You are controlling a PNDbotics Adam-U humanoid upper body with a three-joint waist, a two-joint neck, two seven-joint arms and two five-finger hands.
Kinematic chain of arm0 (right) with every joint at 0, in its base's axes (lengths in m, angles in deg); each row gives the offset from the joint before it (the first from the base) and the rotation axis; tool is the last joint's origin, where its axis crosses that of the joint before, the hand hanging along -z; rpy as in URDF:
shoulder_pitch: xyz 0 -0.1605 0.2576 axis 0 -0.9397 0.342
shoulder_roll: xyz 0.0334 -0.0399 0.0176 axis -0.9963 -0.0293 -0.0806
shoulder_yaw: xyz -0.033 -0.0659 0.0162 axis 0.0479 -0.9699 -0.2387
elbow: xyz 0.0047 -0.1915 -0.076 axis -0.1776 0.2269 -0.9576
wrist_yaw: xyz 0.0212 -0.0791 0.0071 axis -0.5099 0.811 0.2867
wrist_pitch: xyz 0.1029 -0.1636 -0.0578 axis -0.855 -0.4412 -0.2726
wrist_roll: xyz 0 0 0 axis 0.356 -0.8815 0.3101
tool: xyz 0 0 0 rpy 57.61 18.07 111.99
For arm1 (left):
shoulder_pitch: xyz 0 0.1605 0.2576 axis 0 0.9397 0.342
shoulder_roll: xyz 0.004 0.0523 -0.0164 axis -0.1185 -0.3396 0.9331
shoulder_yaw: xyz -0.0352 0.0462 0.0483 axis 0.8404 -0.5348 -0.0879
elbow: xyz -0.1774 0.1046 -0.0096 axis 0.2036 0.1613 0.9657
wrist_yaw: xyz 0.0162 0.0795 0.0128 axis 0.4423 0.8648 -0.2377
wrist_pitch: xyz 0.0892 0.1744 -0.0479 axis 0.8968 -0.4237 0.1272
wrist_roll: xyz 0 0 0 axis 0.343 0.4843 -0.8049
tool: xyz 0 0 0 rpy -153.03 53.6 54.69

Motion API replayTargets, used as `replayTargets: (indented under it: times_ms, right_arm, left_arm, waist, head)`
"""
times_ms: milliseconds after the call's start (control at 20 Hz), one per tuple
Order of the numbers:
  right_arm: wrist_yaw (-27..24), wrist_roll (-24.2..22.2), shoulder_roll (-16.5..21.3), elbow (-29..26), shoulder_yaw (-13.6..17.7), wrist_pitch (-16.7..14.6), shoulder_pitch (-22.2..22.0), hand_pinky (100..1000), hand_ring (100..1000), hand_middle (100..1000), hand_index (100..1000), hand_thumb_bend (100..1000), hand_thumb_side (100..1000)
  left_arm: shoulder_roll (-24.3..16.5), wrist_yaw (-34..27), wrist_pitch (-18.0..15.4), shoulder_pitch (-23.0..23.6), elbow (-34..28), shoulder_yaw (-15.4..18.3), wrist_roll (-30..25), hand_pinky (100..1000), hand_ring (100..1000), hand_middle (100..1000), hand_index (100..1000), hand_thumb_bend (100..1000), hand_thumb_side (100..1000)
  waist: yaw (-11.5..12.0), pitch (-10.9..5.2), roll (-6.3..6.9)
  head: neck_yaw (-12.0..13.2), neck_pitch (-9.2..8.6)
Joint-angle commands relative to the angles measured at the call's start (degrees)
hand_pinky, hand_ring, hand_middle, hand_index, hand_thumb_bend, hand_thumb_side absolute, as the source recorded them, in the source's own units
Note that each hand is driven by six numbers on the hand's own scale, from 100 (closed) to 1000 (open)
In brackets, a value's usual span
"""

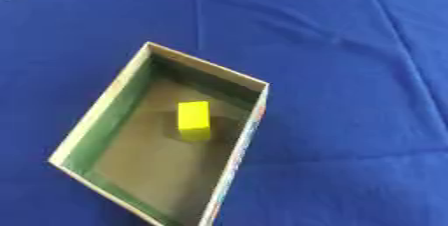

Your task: Pick up objects on the table and place them in the box.

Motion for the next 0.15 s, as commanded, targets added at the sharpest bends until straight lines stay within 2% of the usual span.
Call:
replayTargets:
  times_ms: [50, 150]
  right_arm:
    - [-2.76, 6.26, 2.41, -0.8, 2.33, -1.5, -0.19, 757, 834, 702, 855, 100, 1000]
    - [-4.1, 9.65, 2.83, -0.8, 3.05, -2.74, -0.92, 761, 832, 703, 854, 100, 1000]
  left_arm:
    - [-1.41, 0.18, -0.05, -0.18, -0.97, 0.8, 0.2, 577, 713, 724, 764, 100, 1000]
    - [-1.41, 0.2, -0.08, -0.15, -0.97, 0.83, 0.24, 577, 713, 724, 764, 100, 1000]
  waist:
    - [-0.07, -1.47, 0.05]
    - [-0.16, -1.43, 0.16]
  head:
    - [0.38, 0.96]
    - [0.41, 0.94]
